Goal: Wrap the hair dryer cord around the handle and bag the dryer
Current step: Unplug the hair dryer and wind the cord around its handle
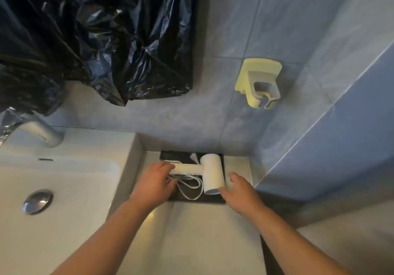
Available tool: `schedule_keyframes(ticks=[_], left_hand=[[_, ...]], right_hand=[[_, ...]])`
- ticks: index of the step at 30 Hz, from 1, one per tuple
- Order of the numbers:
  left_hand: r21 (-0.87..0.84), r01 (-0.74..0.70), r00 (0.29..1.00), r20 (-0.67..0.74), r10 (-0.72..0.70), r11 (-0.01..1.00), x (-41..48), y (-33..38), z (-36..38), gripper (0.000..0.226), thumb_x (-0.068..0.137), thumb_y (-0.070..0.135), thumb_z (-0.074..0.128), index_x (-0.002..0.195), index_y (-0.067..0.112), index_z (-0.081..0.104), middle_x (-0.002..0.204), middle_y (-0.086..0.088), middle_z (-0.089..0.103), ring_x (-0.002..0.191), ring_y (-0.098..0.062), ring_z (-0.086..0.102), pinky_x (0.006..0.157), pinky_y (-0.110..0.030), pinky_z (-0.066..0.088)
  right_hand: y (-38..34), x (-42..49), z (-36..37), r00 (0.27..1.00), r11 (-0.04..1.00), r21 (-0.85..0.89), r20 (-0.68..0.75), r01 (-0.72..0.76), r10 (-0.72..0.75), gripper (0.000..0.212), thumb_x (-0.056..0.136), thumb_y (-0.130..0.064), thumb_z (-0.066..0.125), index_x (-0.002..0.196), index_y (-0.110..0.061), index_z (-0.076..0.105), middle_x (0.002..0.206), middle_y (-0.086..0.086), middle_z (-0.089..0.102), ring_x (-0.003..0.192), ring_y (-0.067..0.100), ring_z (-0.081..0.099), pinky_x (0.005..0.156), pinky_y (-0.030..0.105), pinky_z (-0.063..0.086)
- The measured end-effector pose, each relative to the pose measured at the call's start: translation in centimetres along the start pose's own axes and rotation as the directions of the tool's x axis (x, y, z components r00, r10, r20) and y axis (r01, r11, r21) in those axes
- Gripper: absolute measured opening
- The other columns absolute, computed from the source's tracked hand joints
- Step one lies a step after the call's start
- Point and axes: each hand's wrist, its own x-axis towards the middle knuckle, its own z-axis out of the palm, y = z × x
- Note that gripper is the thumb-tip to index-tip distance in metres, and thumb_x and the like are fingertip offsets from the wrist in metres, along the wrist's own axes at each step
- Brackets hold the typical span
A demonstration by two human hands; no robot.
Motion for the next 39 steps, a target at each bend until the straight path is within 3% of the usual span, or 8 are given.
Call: schedule_keyframes(ticks=[7,14,17,20,28,32,35,39], left_hand=[[0.194,-0.047,0.996,0.084,0.031,0.980,4.1,-1.2,0.7,0.032,0.083,0.033,0.063,0.110,0.019,0.071,0.107,-0.004,0.068,0.101,-0.032,0.062,0.085,-0.040,0.047],[0.120,-0.002,0.979,0.203,-0.022,0.993,5.3,-2.3,2.1,0.037,0.090,0.027,0.063,0.126,0.020,0.060,0.120,-0.004,0.063,0.108,-0.025,0.055,0.095,-0.037,0.044],[0.044,0.023,0.984,0.173,-0.030,0.999,5.3,-2.4,2.3,0.035,0.090,0.021,0.065,0.125,0.018,0.062,0.116,-0.005,0.062,0.106,-0.023,0.053,0.095,-0.037,0.045],[-0.017,-0.003,0.992,0.130,0.005,1.000,4.9,-2.0,2.0,0.035,0.089,0.016,0.066,0.124,0.015,0.063,0.113,-0.004,0.061,0.105,-0.022,0.051,0.097,-0.039,0.045],[-0.101,-0.050,0.995,-0.094,0.040,0.994,2.5,0.3,-1.1,0.039,0.079,0.009,0.076,0.116,0.007,0.067,0.106,-0.007,0.066,0.099,-0.028,0.058,0.091,-0.040,0.047],[-0.148,-0.053,0.988,-0.148,0.031,0.988,0.4,2.6,-3.5,0.033,0.082,0.015,0.074,0.114,0.014,0.064,0.101,0.003,0.059,0.095,-0.021,0.056,0.082,-0.028,0.039],[-0.187,-0.021,0.989,-0.147,-0.007,0.982,-1.1,4.7,-5.5,0.032,0.084,0.020,0.072,0.114,0.018,0.061,0.101,0.007,0.052,0.096,-0.017,0.056,0.079,-0.025,0.038],[-0.155,-0.040,0.999,-0.032,0.035,0.987,-2.0,7.8,-8.8,0.032,0.087,0.038,0.065,0.117,0.028,0.060,0.105,0.011,0.063,0.096,-0.013,0.061,0.081,-0.032,0.048]], right_hand=[[-0.6,4.7,1.7,0.995,0.992,0.076,0.031,-0.098,0.096,0.049,0.080,-0.049,0.059,0.116,-0.017,0.053,0.114,0.006,0.064,0.098,0.025,0.062,0.083,0.041,0.053],[-0.7,6.2,3.4,0.979,0.952,0.228,0.056,-0.204,0.197,0.056,0.073,-0.051,0.067,0.115,-0.016,0.052,0.108,0.003,0.062,0.092,0.023,0.061,0.075,0.037,0.054],[-0.8,6.4,3.9,0.969,0.918,0.312,0.069,-0.247,0.237,0.055,0.070,-0.044,0.073,0.113,-0.016,0.052,0.106,0.003,0.061,0.088,0.021,0.061,0.062,0.030,0.052],[-0.9,5.9,3.9,0.968,0.892,0.381,0.028,-0.242,0.251,0.051,0.068,-0.037,0.075,0.111,-0.017,0.054,0.104,0.002,0.062,0.085,0.019,0.061,0.065,0.032,0.053],[-2.6,2.4,-0.1,0.973,0.872,0.488,-0.184,-0.036,0.143,0.056,0.066,-0.028,0.077,0.116,-0.022,0.053,0.108,0.000,0.061,0.086,0.016,0.060,0.053,0.020,0.042],[-3.8,-0.3,-3.3,0.952,0.882,0.461,-0.302,0.093,0.058,0.064,0.062,-0.028,0.077,0.120,-0.028,0.050,0.114,0.001,0.052,0.089,0.016,0.057,0.059,0.018,0.041],[-4.9,-3.0,-5.7,0.918,0.882,0.428,-0.395,0.198,-0.015,0.063,0.064,-0.020,0.076,0.118,-0.034,0.048,0.112,-0.003,0.043,0.084,0.007,0.051,0.054,0.008,0.041],[-6.0,-6.4,-7.8,0.860,0.872,0.345,-0.488,0.348,-0.151,0.067,0.062,-0.020,0.077,0.120,-0.036,0.047,0.108,-0.013,0.040,0.092,-0.001,0.047,0.072,0.005,0.037]])
